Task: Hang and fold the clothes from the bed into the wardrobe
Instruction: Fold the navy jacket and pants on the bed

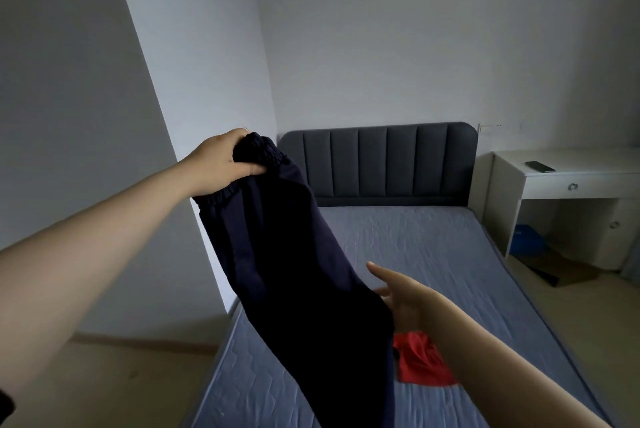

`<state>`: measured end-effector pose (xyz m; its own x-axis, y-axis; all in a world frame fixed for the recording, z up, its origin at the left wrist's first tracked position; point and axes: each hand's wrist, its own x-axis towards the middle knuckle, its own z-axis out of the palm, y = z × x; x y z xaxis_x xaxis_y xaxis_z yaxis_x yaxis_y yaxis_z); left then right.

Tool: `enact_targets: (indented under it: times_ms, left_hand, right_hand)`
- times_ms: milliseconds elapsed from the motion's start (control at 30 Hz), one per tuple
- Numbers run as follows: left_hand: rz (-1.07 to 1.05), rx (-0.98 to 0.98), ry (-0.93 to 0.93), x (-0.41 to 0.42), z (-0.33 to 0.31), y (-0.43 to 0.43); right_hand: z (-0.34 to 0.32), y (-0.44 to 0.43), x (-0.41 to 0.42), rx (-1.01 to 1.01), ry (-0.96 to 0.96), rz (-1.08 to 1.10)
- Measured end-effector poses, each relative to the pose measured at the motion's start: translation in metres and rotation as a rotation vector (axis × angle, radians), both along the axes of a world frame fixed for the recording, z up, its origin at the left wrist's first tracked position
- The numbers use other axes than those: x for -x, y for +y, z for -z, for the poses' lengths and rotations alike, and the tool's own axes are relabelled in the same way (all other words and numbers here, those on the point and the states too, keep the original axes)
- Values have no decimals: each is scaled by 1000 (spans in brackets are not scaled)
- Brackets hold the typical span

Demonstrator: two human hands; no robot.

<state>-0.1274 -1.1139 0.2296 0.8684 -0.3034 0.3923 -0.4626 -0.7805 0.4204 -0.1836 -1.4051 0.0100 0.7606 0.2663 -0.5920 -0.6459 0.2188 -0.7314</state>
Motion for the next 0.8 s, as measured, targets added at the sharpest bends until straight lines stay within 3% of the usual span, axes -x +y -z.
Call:
enact_targets:
  times_ms: [67, 300, 433, 533, 600, 800]
  left_hand:
    - [8, -18, 39, -1, 3, -2]
    - [-4, -8, 58, -3, 4, -6]
    - [21, -5, 70, -1, 5, -8]
    - [31, -23, 117, 2, 6, -8]
    - [38, 11, 141, 3, 9, -6]
    - [44, 93, 155, -1, 15, -4]
  right_hand:
    - [-4, -4, 2, 86, -6, -102]
    - [-18, -33, 17, 163, -110, -60]
    - [-19, -40, 21, 57, -185, 169]
    - [-18, -47, 20, 71, -345, 472]
    - [-24, -54, 23, 131, -428, 547]
    - [-40, -77, 33, 489, -658, 335]
